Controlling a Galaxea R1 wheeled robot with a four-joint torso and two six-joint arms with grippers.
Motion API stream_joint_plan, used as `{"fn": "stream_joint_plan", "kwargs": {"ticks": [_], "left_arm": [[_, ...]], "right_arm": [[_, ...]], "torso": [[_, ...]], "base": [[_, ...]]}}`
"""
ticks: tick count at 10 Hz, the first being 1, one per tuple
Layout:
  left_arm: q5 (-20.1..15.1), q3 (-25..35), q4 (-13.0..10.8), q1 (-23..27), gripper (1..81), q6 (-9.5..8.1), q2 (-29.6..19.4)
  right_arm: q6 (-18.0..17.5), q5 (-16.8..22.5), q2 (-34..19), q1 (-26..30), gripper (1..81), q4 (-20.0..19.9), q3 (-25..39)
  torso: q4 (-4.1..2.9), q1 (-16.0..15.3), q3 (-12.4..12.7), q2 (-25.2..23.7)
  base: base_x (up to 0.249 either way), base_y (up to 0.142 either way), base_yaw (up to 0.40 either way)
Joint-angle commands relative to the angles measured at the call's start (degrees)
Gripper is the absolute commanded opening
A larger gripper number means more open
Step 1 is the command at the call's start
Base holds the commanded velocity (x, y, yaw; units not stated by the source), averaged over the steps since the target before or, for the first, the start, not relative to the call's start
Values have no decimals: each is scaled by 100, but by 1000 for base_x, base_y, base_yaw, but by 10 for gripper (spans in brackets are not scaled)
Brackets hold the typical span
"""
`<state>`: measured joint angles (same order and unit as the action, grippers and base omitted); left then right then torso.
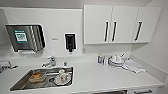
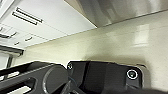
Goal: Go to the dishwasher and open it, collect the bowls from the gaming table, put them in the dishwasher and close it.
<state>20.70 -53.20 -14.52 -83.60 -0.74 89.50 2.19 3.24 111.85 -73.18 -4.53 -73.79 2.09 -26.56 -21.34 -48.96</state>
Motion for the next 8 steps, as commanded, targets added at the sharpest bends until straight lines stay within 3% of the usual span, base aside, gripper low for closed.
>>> {"fn": "stream_joint_plan", "kwargs": {"ticks": [1, 3, 4, 5, 8], "left_arm": [[-84, 266, -280, 314, 811, 4, -511], [-66, 266, -262, 322, 811, -5, -661], [21, 188, -227, 331, 811, -5, -618], [118, -6, -200, 427, 811, -5, -503], [4, -147, -192, 883, 811, -462, -389]], "right_arm": [[-17, 229, -336, 607, 811, -171, 296], [-17, 229, -327, 677, 811, -171, 357], [-17, 229, -327, 686, 811, -171, 366], [-17, 229, -318, 686, 811, -171, 366], [-17, 229, -283, 729, 811, -171, 366]], "torso": [[0, -358, -522, -553], [0, -610, -893, -945], [0, -741, -548, -1152], [0, -861, -723, -1334], [0, -1182, -872, -1839]], "base": [[0, 0, 0], [0, 0, 0], [0, 0, 0], [0, 0, 0], [0, 0, 0]]}}
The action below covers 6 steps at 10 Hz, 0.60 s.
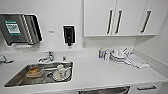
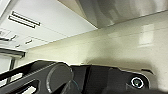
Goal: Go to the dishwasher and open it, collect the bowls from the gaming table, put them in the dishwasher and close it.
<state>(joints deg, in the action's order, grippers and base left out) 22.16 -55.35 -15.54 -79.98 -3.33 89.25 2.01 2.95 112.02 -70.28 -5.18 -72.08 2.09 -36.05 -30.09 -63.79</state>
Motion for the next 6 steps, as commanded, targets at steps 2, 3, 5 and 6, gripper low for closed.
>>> {"fn": "stream_joint_plan", "kwargs": {"ticks": [2, 3, 5, 6], "left_arm": [[-729, 76, -124, 1083, 811, -615, -398], [-1003, 138, -133, 1392, 811, -775, -442], [-1644, 592, -142, 1893, 811, -907, -581], [-1706, 900, -193, 1955, 811, -906, -739]], "right_arm": [[1, 259, -300, 431, 811, -106, 196], [1, 259, -300, 431, 811, -106, 187], [-8, 259, -300, 440, 811, -115, 169], [-86, 275, -309, 474, 811, -115, 169]], "torso": [[0, -480, 0, -750], [0, -618, 0, -971], [0, -863, 0, -1364], [0, -1010, -117, -1598]], "base": [[0, 0, 0], [0, 0, 0], [0, 0, 0], [0, 0, 0]]}}
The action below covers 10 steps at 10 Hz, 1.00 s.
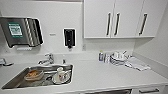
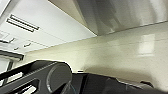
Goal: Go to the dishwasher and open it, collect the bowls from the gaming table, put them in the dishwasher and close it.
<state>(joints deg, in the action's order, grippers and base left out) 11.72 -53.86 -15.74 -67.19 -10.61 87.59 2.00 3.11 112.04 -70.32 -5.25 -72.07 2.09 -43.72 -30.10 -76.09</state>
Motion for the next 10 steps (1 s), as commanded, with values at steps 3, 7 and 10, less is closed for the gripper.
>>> {"fn": "stream_joint_plan", "kwargs": {"ticks": [3, 7, 10], "left_arm": [[-662, 956, -404, 677, 811, -179, -655], [-635, 1078, -421, 799, 811, -179, -812], [-627, 1641, -685, 914, 811, -187, -1173]], "right_arm": [[-200, 340, -329, 593, 811, -99, 176], [-209, 331, -320, 601, 811, -99, 203], [-209, 331, -338, 627, 811, -99, 256]], "torso": [[0, -525, -657, -857], [0, -1012, -1388, -1622], [0, -1397, -1421, -2223]], "base": [[0, 0, 0], [0, 0, 0], [0, 0, 0]]}}
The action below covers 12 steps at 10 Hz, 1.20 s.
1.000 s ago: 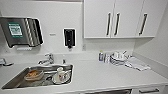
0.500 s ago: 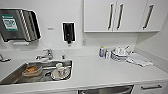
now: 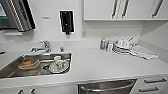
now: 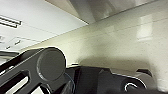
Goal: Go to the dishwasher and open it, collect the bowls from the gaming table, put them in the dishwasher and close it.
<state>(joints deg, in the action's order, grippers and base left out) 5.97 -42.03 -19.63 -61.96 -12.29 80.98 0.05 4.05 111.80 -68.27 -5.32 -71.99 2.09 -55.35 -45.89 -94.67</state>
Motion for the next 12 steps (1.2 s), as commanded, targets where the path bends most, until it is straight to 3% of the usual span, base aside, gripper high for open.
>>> {"fn": "stream_joint_plan", "kwargs": {"ticks": [1, 2, 7, 9, 11, 12], "left_arm": [[-35, 441, -287, 443, 811, -19, -521], [-35, 424, -296, 452, 811, -19, -521], [35, 116, -252, 461, 811, -19, -248], [510, -147, -235, 461, 811, -89, -204], [484, -227, -226, 742, 811, -204, -178], [266, -227, -235, 891, 811, -318, -152]], "right_arm": [[-5, 237, -313, 415, 811, -93, 256], [-5, 228, -313, 415, 811, -93, 256], [-14, 254, -340, 625, 811, -101, 335], [-119, 307, -436, 932, 811, -145, 493], [-242, 720, -533, 1442, 811, -233, 634], [-486, 1052, -516, 1775, 811, -260, 678]], "torso": [[0, -361, 7, -560], [0, -85, -30, -127], [0, -258, -105, -400], [0, -258, -107, -405], [0, -258, -109, -405], [0, -260, -109, -405]], "base": [[0, 0, 0], [0, 0, 0], [0, 0, 0], [0, 0, 0], [0, 0, 0], [0, 0, 0]]}}
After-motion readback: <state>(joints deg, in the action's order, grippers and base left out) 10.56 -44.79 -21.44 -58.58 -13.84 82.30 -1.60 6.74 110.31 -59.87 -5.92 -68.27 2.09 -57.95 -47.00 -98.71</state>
